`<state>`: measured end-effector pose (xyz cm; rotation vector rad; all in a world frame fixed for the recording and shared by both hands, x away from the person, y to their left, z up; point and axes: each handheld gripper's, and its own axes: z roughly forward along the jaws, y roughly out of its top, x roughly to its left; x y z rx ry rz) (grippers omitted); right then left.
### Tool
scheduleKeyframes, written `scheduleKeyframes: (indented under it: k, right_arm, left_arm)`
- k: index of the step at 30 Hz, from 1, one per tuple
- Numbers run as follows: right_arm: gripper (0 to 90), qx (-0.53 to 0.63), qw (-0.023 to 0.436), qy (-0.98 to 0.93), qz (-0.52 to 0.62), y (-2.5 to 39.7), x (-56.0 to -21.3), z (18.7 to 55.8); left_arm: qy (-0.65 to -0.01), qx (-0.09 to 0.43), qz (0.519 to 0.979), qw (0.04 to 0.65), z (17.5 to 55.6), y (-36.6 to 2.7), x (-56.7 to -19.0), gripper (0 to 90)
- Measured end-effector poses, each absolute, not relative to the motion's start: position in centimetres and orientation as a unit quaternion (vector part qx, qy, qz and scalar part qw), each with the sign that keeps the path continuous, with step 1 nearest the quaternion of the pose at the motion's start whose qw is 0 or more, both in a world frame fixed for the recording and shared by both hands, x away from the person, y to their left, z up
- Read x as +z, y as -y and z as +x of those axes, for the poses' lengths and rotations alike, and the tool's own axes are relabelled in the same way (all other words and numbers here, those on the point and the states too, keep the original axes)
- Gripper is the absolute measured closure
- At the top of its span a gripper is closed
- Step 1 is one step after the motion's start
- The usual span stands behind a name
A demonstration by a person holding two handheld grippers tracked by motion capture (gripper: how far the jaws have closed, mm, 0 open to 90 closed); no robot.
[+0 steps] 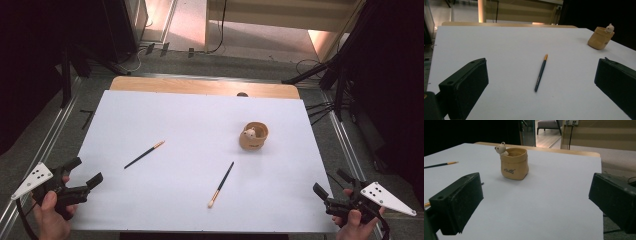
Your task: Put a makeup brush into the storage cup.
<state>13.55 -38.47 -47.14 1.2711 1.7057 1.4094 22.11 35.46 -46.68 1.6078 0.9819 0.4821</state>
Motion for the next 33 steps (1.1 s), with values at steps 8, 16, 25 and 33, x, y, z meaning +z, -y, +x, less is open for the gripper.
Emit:
scheduleKeyframes:
  k: [8, 16, 25, 33]
  right_arm:
    - [0.0, 0.535, 0.282, -0.652, 0.458, 38.1, -46.6, 13.8]
    - [3.4, 0.555, 0.263, -0.657, 0.437, 37.4, -45.5, 13.9]
    - [14.1, 0.533, 0.263, -0.684, 0.422, 35.6, -44.9, 14.4]
    - [20.2, 0.517, 0.233, -0.728, 0.385, 33.4, -44.5, 15.9]
  left_arm:
    - [-0.419, 0.204, 0.68, 0.566, 22.1, -35.4, -46.7, 0.0]
    - [-0.417, 0.204, 0.683, 0.564, 22.4, -35.3, -46.7, 0.0]
    - [-0.414, 0.202, 0.686, 0.563, 22.5, -35.1, -46.7, 0.0]
    - [-0.412, 0.198, 0.689, 0.562, 22.6, -34.7, -46.7, 0.0]
